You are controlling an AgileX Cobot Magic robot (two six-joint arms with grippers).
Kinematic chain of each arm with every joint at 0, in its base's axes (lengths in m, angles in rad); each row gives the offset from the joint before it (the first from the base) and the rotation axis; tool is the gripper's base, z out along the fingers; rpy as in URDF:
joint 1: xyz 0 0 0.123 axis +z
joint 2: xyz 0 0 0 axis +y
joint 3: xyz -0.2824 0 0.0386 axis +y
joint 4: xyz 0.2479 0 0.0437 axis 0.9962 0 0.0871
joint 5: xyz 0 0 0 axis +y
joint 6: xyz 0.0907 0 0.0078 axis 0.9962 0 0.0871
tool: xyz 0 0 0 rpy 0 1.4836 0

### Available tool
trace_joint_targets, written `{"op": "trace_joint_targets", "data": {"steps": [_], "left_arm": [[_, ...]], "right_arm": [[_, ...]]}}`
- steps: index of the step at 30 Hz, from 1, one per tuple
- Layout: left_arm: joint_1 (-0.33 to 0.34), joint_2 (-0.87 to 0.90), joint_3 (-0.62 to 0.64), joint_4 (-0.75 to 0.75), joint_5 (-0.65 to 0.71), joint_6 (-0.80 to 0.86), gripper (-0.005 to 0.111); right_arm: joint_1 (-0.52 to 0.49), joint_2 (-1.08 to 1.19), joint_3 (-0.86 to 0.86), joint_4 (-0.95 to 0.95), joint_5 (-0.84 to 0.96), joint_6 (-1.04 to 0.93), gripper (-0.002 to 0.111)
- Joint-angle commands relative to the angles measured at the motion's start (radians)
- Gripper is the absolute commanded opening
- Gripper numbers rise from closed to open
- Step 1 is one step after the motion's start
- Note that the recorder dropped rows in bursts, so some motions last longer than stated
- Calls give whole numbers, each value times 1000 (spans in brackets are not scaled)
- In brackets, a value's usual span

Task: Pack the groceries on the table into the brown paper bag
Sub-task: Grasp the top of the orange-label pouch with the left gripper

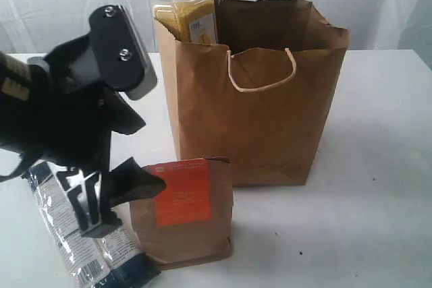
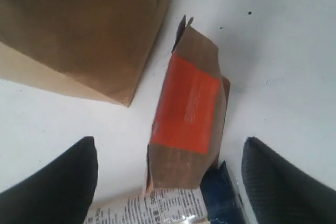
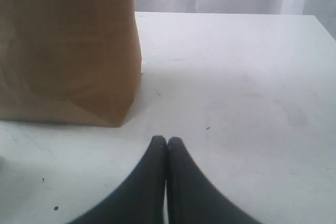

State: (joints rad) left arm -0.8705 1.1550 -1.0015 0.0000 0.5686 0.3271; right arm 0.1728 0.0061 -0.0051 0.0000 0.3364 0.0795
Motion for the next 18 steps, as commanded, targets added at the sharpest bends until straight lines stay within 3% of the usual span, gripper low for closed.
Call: {"op": "trace_joint_targets", "data": {"steps": [1,12,14,18], "left_arm": [[-3,57,0,-26,-80,22,77],[-3,190,0,-46,-120,21,75],[-3,216,0,-49,-130,15,68],[-3,261,0,-50,-126,6,38]], "right_arm": [[-4,-6,5,0,-1,3,0],[-4,-6,5,0,-1,3,0],[-4,-6,5,0,-1,3,0],[-4,-6,5,0,-1,3,0]]}}
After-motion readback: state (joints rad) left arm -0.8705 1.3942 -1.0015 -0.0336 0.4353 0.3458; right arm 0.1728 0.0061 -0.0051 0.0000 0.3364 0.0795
